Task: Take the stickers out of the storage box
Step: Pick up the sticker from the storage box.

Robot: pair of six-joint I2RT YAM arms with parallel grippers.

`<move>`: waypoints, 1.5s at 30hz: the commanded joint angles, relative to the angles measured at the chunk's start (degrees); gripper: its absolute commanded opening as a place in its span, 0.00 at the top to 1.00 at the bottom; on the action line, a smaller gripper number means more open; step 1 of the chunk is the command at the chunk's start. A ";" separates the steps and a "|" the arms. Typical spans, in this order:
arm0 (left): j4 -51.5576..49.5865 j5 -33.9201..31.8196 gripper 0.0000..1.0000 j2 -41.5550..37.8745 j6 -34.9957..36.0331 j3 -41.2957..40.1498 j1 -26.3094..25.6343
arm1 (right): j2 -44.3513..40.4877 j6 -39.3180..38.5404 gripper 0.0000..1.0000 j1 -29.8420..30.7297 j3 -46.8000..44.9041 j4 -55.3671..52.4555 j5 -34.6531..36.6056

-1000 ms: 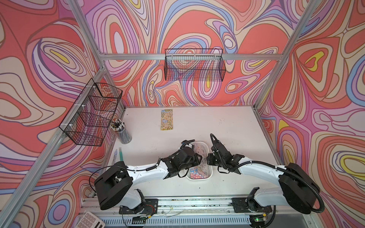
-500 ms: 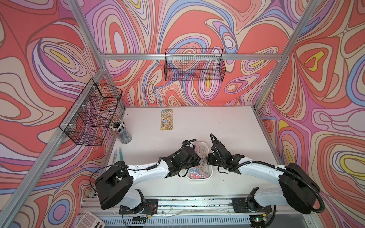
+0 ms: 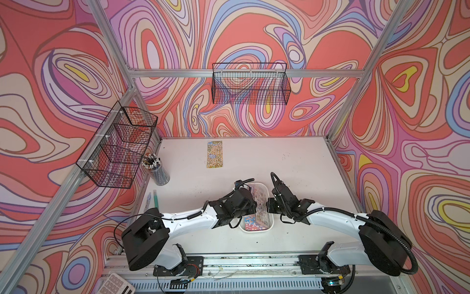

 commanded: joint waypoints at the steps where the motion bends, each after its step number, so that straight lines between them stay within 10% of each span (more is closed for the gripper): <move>1: -2.60 -2.26 0.77 -1.88 1.25 1.23 0.55 | 0.28 1.04 0.88 0.29 -0.95 0.21 -0.40; 25: -2.67 -2.53 1.00 0.99 1.87 2.08 0.90 | 0.38 0.96 0.88 0.36 -0.94 -0.08 -0.53; 45: -10.84 1.20 1.00 -6.11 7.47 5.34 4.35 | 0.55 1.04 0.88 0.30 -1.12 0.38 -0.60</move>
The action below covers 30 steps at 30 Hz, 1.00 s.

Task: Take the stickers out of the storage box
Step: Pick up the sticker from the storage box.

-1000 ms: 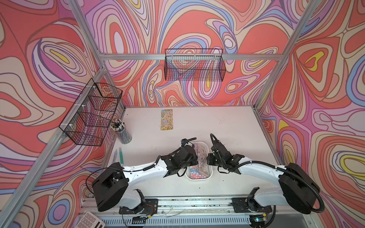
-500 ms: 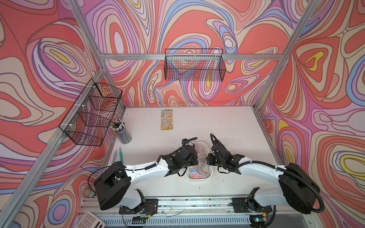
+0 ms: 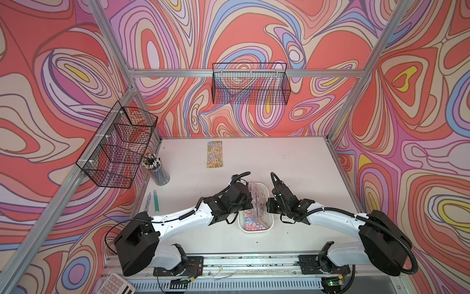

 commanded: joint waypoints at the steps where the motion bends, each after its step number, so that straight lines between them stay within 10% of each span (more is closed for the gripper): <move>1: -5.07 1.86 1.00 -2.63 3.11 2.60 1.33 | 0.60 0.97 0.88 0.30 -1.07 0.36 -0.66; 16: -14.01 8.47 1.00 -7.56 9.72 9.02 9.53 | 1.01 0.96 0.88 0.29 -0.62 0.53 -0.91; 30: -13.25 16.49 1.00 3.73 13.59 26.45 19.29 | 0.37 0.23 0.86 0.29 -0.05 0.18 -1.48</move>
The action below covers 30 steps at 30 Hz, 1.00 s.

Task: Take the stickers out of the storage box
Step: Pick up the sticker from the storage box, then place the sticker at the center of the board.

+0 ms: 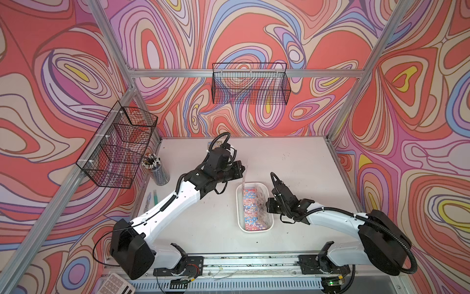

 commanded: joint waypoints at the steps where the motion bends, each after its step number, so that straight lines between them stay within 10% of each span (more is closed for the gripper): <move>1: 1.07 3.33 1.00 3.89 1.40 4.16 2.93 | 0.01 0.24 0.86 0.29 -0.13 0.03 -1.43; 30: 11.05 14.20 1.00 63.03 0.01 48.92 19.15 | -2.15 -0.04 0.86 0.29 -1.02 0.03 -4.00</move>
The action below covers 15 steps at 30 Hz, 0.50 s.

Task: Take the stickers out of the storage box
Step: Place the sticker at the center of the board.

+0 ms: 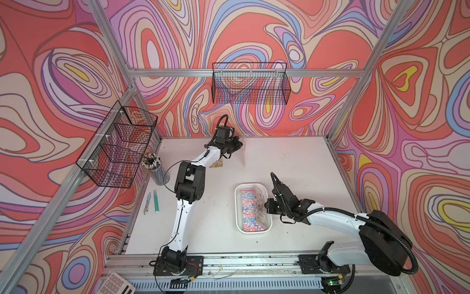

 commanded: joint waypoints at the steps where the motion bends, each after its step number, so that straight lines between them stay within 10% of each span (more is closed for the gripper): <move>1: -1.85 0.60 1.00 2.97 1.30 3.66 2.08 | -1.65 0.25 0.86 0.35 -0.58 -0.46 -0.87; 15: -5.11 -3.52 1.00 1.99 6.30 -0.05 4.20 | -1.70 0.70 0.86 0.29 -0.84 -0.42 -0.52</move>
